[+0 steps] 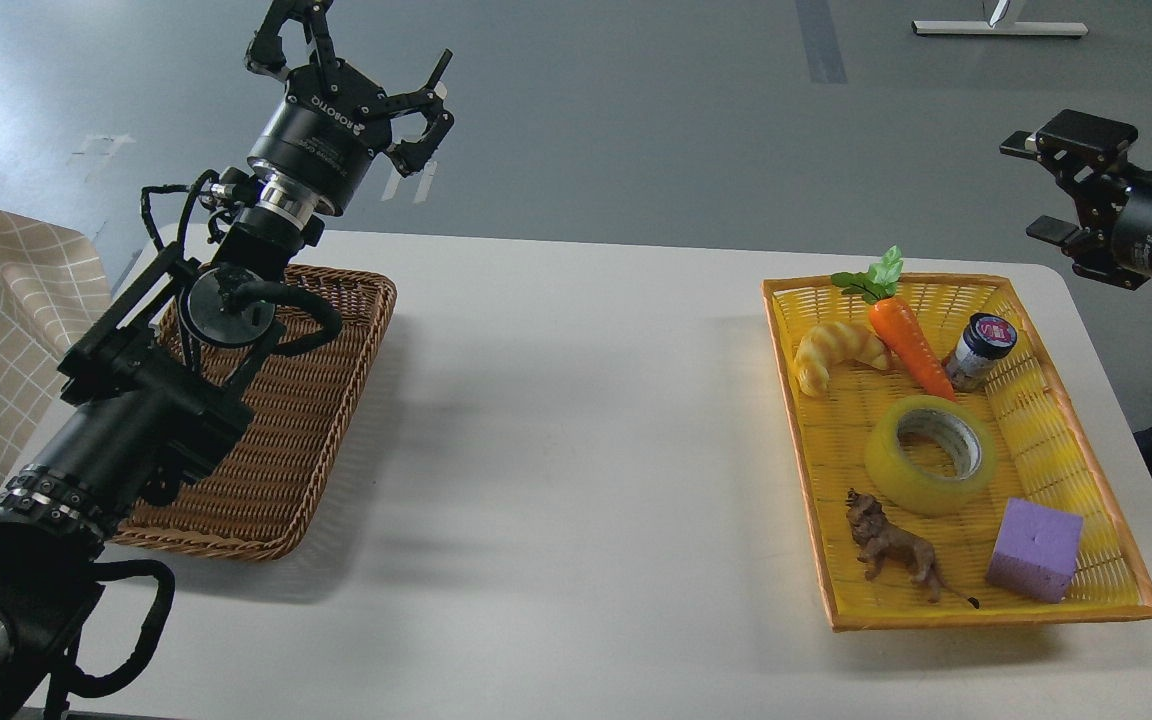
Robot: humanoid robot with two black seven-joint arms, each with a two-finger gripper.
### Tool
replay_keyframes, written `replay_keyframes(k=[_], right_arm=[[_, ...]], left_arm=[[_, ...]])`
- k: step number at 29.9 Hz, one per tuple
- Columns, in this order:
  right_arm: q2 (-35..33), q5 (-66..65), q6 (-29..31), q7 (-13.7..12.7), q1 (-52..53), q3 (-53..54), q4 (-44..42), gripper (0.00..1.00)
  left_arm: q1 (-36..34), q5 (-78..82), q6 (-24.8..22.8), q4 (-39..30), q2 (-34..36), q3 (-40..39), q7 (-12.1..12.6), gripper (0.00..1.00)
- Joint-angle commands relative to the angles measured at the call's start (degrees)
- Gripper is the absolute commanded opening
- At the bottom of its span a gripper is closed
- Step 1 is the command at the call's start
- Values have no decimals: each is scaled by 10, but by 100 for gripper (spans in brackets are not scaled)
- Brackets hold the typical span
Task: Place and transfer tape with both arms
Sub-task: 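Move the right gripper toward the yellow tape roll in the tray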
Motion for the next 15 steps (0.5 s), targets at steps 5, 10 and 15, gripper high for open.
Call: replay_keyframes(k=[5,10,15], right_arm=[[-8,-126,0,-3,2,-50,40,100],[-17,-220,0,-3,2,-51,69,100],[-27,-284,0,-2,-6,-51,94,100]], left_arm=[[0,0,0,0,1,1,-9,98],[-1,0,0,0,1,1,-10,98],[-1,0,0,0,0,1,-11,98]])
